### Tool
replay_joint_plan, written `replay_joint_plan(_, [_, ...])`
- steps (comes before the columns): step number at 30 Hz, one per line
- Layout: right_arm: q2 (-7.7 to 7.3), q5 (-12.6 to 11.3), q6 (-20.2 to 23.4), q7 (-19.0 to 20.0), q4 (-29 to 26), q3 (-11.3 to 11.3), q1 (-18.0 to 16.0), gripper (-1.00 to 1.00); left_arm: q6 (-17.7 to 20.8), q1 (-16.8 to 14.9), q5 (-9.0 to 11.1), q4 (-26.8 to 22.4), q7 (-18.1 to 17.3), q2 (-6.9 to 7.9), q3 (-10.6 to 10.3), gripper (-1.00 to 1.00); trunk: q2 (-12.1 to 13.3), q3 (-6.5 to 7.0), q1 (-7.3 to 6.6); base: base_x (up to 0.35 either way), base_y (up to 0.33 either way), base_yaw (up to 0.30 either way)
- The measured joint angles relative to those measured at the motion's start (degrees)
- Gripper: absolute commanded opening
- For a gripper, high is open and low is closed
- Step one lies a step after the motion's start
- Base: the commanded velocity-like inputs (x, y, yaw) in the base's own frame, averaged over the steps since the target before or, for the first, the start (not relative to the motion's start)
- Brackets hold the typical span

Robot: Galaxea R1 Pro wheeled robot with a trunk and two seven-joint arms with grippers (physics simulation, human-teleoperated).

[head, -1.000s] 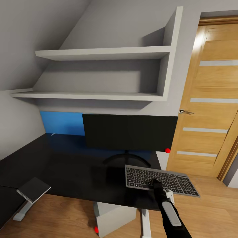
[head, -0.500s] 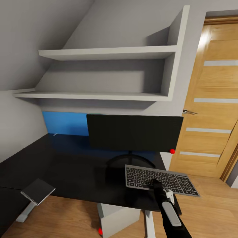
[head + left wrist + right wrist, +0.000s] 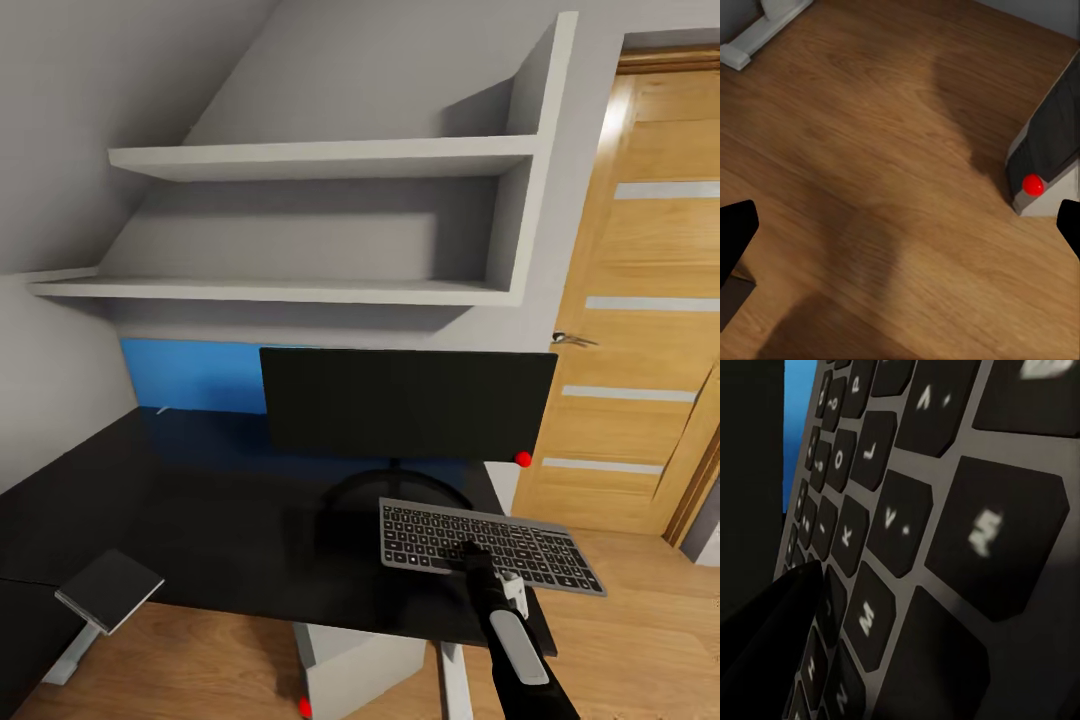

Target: In the bedroom, organize the workspace by keeping the computer under the desk, ensuring the monitor is on the desk, placing the keyboard on the desk next to the monitor, placing the mouse on the desk next to the keyboard, moving the folder from the swivel chair onto the desk next to the mouse, stacking the notebook on top of the folder with the pen on top of the notebook, and positioning the swivel chair next to the desk.

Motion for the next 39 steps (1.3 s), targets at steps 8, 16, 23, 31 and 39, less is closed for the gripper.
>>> replay_joint_plan(8, [0.0, -0.1, 0.0, 0.0, 0.0, 0.0, 0.0, -1.0, 0.0, 0.0, 0.0, 0.0, 0.0, 0.0, 0.0, 1.0, 0.0, -0.29, 0.0, 0.0, 0.001, -0.149])
replay_joint_plan(16, [-0.01, -0.1, 0.0, 0.0, 0.0, 0.1, 0.0, -1.0, 0.0, 0.0, 0.0, 0.0, 0.0, 0.0, 0.0, 1.0, 0.0, -0.33, 0.0, 0.0, 0.218, -0.012])
replay_joint_plan(23, [0.0, -0.1, 0.0, -0.1, 0.1, 0.1, 0.0, -1.0, 0.5, 0.0, 0.0, 0.0, 0.0, 0.0, 0.0, 1.0, 0.0, -0.33, 0.0, 0.0, 0.066, -0.001])
replay_joint_plan(31, [-0.01, -0.1, 0.0, -0.1, 0.1, 0.1, 0.0, -1.0, 0.4, 0.0, 0.1, 0.1, -0.1, 0.06, 0.1, 1.0, 0.0, -0.33, -0.01, 0.018, 0.106, 0.0])
replay_joint_plan(39, [-0.01, -0.1, 0.0, -0.1, 0.1, 0.1, 0.0, -1.0, 0.5, 0.0, 0.1, 0.1, -0.1, 0.09, 0.1, 1.0, 0.0, -0.33, 0.0, 0.016, 0.253, 0.0])
